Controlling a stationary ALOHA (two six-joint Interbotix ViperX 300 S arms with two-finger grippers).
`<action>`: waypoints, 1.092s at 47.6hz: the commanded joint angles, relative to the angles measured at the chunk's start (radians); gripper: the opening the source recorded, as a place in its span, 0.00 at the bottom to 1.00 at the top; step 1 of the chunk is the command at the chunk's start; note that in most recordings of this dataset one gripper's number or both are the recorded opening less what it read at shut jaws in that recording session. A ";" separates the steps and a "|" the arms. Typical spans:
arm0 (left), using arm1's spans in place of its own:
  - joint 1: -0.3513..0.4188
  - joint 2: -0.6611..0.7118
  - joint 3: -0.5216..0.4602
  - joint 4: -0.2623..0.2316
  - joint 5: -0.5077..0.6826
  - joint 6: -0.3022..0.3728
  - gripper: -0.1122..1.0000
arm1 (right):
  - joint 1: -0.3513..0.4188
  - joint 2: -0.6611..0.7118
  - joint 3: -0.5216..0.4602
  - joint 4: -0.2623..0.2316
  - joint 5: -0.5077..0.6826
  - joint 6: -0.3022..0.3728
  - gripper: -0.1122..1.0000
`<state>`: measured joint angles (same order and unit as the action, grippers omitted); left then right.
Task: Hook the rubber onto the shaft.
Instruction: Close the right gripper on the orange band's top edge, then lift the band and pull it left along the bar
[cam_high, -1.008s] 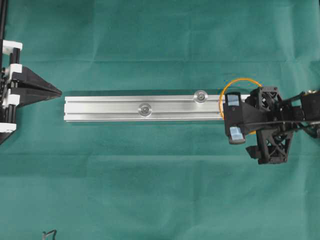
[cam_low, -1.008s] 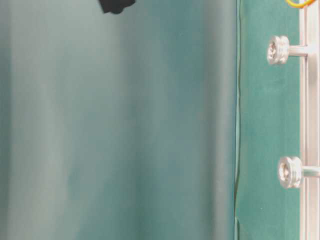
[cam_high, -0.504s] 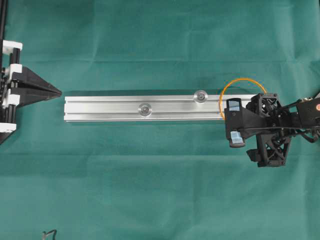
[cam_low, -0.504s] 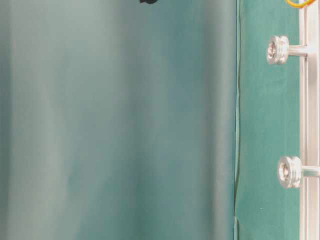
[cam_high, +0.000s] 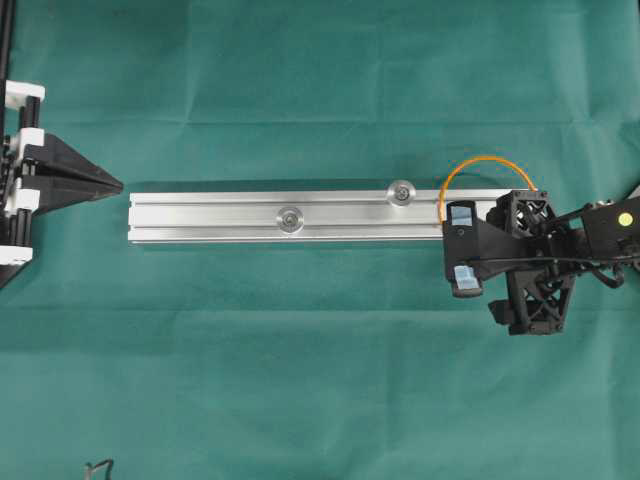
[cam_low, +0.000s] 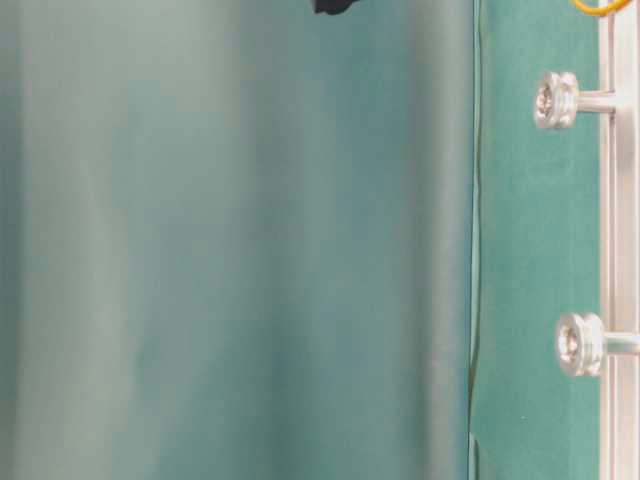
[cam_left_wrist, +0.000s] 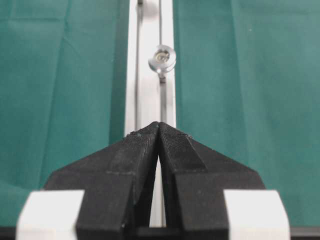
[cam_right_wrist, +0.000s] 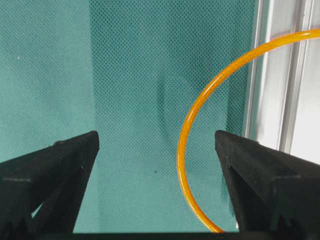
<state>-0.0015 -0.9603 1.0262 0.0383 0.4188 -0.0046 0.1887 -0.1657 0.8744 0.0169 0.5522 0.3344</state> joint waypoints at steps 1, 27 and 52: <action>0.003 0.008 -0.032 0.000 -0.005 0.000 0.10 | 0.003 -0.008 -0.009 0.002 -0.008 -0.002 0.96; 0.003 0.008 -0.032 0.000 0.002 0.000 0.10 | 0.003 -0.008 0.011 -0.038 0.000 -0.002 0.26; 0.003 0.008 -0.032 0.000 0.002 0.000 0.10 | 0.003 -0.008 0.003 -0.040 -0.005 0.000 0.16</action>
<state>-0.0015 -0.9603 1.0247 0.0383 0.4249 -0.0046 0.1887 -0.1657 0.8943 -0.0199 0.5522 0.3344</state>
